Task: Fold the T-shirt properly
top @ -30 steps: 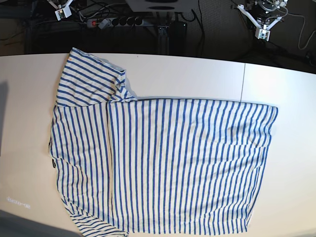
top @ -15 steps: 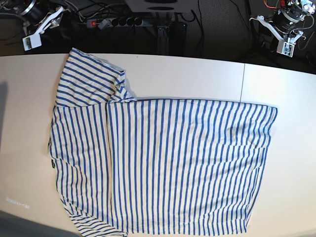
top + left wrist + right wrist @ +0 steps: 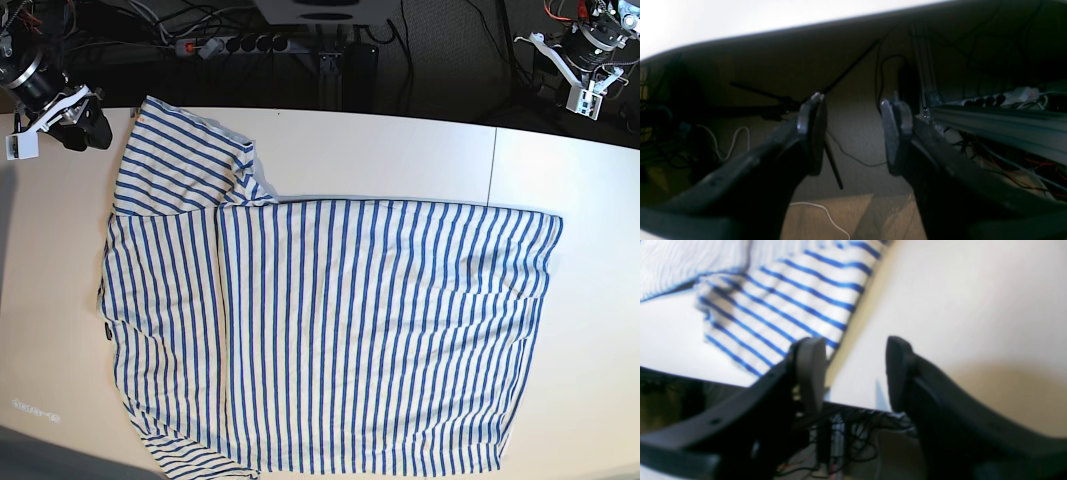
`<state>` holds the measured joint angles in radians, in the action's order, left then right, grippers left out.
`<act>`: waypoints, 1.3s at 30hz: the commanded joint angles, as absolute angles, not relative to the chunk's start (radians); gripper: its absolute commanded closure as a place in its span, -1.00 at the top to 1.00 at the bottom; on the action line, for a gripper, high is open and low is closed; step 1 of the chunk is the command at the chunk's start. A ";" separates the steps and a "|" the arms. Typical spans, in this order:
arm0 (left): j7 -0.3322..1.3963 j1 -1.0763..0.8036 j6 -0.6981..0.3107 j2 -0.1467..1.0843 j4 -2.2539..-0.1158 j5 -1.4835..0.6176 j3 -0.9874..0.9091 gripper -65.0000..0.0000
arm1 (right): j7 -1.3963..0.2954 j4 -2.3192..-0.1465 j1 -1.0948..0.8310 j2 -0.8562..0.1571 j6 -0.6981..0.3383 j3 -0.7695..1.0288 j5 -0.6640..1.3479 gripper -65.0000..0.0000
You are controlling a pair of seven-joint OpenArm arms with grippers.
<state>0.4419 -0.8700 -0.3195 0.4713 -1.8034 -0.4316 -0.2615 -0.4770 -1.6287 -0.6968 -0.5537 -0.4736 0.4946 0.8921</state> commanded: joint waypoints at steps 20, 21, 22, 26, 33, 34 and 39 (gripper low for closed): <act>0.461 -0.881 -0.326 0.483 -1.819 -0.429 -0.270 -0.06 | -0.529 -1.505 -0.561 -0.567 -0.486 0.267 1.016 -0.09; 0.461 -0.881 -0.326 0.483 -1.819 -0.429 -0.270 -0.06 | -0.528 -1.491 -0.554 -0.567 -0.486 0.255 1.017 -0.09; 0.461 -0.881 -0.326 0.483 -1.819 -0.429 -0.270 -0.06 | -0.528 -1.477 -0.545 -0.567 -0.486 0.243 1.018 -0.09; 0.461 -0.881 -0.326 0.483 -1.819 -0.430 -0.270 -0.06 | -0.527 -1.414 -0.503 -0.558 -0.486 0.210 1.021 -0.09; 0.487 -0.881 -0.326 0.497 -1.819 -0.438 -0.270 -0.06 | -0.528 -1.352 -0.443 -0.540 -0.487 0.200 1.031 -0.10; 0.493 -0.881 -0.326 0.501 -1.819 -0.450 -0.270 -0.06 | -0.528 -1.353 -0.440 -0.540 -0.487 0.200 1.032 -0.10; 0.498 -0.878 -0.326 0.518 -1.819 -0.475 -0.276 -0.06 | -0.528 -1.354 -0.441 -0.540 -0.487 0.191 1.029 -0.56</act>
